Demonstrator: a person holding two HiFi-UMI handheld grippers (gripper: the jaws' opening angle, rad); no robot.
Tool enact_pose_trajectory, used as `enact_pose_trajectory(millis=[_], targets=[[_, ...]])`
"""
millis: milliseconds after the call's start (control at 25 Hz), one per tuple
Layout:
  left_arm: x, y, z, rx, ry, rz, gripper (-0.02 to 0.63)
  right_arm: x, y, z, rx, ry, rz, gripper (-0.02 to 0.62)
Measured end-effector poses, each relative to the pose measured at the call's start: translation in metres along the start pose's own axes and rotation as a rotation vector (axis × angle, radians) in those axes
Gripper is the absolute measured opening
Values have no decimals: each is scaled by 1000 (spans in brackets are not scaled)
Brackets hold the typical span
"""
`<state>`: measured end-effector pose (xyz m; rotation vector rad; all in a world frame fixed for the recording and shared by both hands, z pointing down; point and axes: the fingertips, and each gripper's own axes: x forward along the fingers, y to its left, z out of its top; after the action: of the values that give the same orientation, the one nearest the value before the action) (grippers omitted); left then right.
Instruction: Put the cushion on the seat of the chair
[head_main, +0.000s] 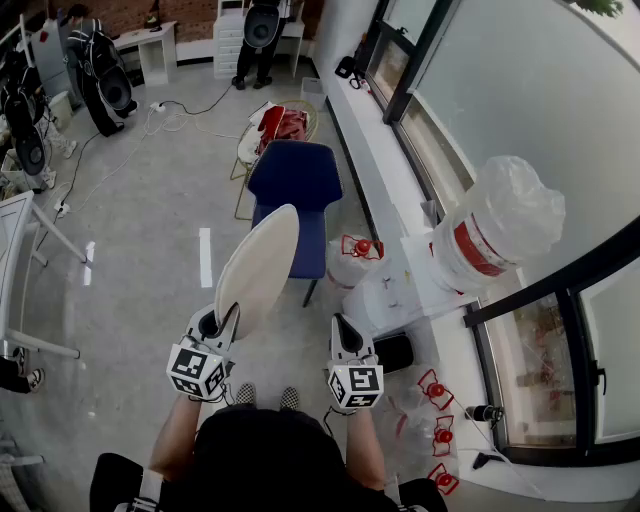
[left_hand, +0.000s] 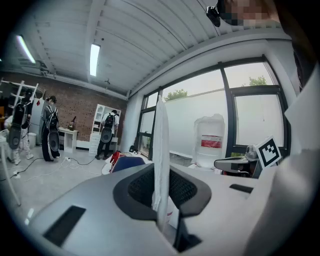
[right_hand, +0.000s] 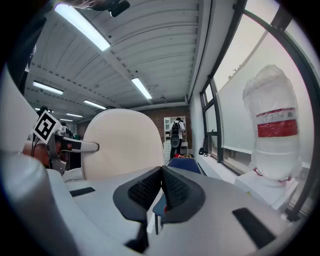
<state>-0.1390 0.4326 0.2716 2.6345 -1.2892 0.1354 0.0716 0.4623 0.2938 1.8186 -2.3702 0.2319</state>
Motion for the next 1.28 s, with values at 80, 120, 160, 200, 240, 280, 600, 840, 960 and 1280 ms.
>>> enact_pose_trajectory(millis=[80, 120, 160, 200, 240, 280, 600, 840, 960, 1280], targets=[[-1, 1, 0, -4, 2, -4, 52, 1, 1, 0, 0, 2, -5, 29], [-1, 2, 0, -5, 4, -7, 52, 1, 2, 0, 1, 3, -7, 29], [-2, 2, 0, -5, 5, -11, 52, 1, 3, -1, 2, 6, -8, 29], [-2, 3, 0, -5, 5, -15, 52, 2, 4, -2, 3, 9, -9, 29], [-2, 3, -1, -4, 6, -18, 52, 2, 5, -2, 5, 11, -9, 29], [-3, 4, -2, -5, 6, -21, 52, 3, 6, -3, 6, 13, -10, 29], [-7, 17, -5, -19, 13, -29, 52, 6, 19, -3, 19, 8, -18, 29], [-16, 40, -5, -26, 19, -52, 52, 14, 42, -2, 26, 16, -41, 29], [-18, 53, -4, -31, 20, -72, 52, 20, 53, 0, 39, 12, -56, 29], [-16, 85, 0, -44, 11, -124, 52, 39, 75, 4, 55, -7, -108, 29]])
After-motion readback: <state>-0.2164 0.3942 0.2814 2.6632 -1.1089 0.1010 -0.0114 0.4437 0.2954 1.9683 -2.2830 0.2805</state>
